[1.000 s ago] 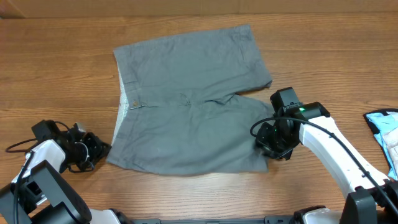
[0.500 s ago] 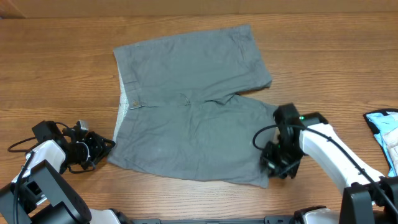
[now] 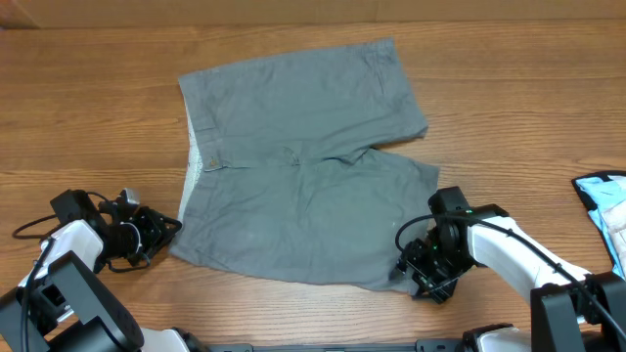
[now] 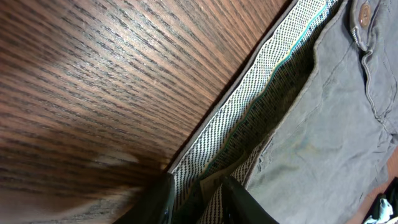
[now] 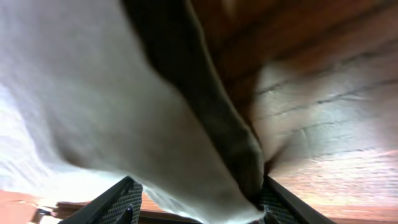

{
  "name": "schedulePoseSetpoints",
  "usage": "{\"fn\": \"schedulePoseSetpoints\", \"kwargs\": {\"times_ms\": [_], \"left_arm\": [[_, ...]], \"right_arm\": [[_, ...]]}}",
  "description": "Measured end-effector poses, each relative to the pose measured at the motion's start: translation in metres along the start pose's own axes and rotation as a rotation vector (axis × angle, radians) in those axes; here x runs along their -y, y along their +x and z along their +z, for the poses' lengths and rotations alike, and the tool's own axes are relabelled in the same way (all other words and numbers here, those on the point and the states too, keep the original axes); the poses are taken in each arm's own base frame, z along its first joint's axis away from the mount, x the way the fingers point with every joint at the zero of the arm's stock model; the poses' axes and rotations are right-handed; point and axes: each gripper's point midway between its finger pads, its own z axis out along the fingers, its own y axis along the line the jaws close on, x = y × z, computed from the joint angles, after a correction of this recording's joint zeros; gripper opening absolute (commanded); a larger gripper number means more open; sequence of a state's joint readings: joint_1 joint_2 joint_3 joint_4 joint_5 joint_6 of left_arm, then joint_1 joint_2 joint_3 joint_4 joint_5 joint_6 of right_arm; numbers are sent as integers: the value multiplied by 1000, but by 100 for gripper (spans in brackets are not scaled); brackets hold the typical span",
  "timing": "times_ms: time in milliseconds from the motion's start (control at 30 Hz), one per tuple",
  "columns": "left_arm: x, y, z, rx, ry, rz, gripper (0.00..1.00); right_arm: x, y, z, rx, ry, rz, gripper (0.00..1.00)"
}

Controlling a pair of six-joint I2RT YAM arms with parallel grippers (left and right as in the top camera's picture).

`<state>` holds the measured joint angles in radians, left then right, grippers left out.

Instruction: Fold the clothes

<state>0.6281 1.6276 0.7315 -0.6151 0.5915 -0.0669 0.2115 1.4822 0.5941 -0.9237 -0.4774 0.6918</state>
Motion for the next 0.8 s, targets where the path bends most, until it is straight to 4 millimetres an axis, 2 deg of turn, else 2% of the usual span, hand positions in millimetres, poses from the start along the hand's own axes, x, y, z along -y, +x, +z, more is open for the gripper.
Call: {"fn": "schedulePoseSetpoints", "kwargs": {"times_ms": [100, 167, 333, 500, 600, 800], "left_arm": [[0, 0, 0, 0, 0, 0, 30], [0, 0, 0, 0, 0, 0, 30], [0, 0, 0, -1, 0, 0, 31], [0, 0, 0, -2, 1, -1, 30], [2, 1, 0, -4, 15, 5, 30], [14, 7, -1, -28, 85, 43, 30]], "right_arm": [[-2, -1, 0, 1, -9, 12, 33], [-1, 0, 0, -1, -8, 20, 18], [0, 3, 0, -16, -5, 39, 4], [2, 4, -2, -23, 3, 36, 4], [-2, 2, -12, -16, 9, 17, 4], [-45, -21, -50, 93, -64, -156, 4]]}}
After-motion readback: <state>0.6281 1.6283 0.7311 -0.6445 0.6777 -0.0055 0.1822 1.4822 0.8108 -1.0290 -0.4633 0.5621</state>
